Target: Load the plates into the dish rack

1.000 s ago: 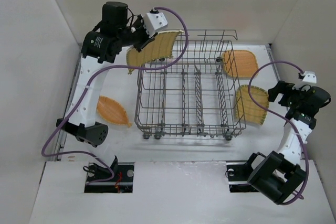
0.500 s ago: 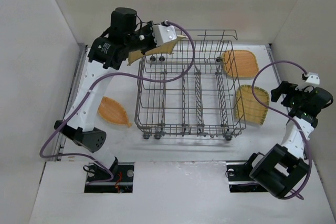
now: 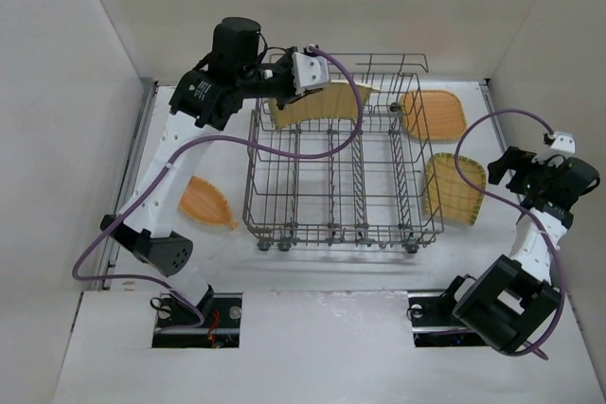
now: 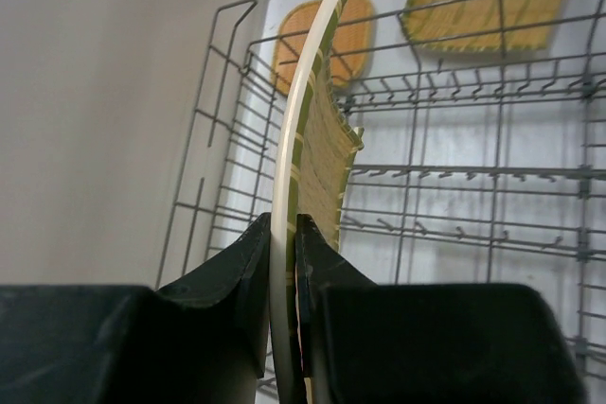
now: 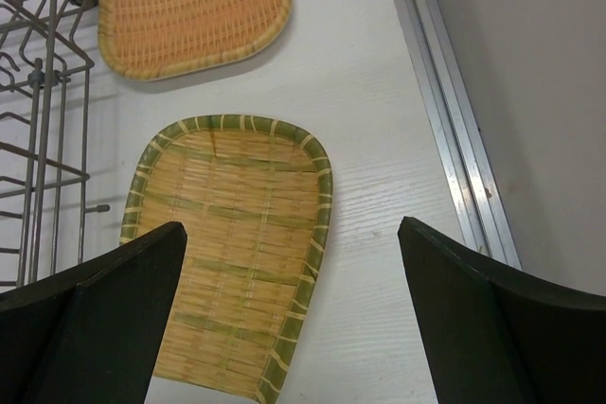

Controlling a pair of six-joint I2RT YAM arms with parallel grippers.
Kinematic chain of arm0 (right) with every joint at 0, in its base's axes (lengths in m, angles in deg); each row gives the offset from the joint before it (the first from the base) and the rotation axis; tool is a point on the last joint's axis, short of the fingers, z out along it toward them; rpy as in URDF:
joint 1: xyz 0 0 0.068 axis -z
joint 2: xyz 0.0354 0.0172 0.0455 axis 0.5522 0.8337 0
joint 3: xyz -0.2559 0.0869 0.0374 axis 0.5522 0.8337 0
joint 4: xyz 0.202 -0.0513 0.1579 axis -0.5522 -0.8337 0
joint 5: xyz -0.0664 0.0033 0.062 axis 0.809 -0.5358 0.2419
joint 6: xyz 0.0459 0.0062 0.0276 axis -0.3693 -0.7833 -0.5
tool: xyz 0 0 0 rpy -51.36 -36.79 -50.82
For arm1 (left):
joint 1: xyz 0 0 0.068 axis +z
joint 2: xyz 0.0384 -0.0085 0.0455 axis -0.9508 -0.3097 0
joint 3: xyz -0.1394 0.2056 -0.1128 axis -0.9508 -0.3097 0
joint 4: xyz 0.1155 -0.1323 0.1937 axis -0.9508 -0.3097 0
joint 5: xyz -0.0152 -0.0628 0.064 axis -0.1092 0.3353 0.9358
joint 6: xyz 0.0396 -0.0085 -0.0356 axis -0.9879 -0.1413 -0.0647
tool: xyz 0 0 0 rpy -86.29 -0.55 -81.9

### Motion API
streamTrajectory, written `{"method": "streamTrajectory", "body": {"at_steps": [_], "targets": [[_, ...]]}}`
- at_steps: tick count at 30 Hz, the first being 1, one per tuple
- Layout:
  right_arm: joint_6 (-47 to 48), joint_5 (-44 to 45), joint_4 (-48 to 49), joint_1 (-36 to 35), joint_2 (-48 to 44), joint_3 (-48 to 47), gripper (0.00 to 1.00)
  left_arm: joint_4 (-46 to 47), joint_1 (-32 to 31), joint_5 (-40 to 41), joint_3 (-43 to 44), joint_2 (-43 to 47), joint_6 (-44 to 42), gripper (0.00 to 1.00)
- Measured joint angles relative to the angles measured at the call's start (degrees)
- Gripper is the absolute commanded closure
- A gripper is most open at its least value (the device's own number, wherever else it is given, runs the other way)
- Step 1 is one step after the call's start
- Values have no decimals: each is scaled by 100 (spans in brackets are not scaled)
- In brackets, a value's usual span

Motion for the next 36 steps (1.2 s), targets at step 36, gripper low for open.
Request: {"method": "streamTrajectory", "body": {"at_steps": [36], "targets": [[-22,-13,-400,4,660,-389,0,479,1147,-2247,614,-1731,815,92]]}}
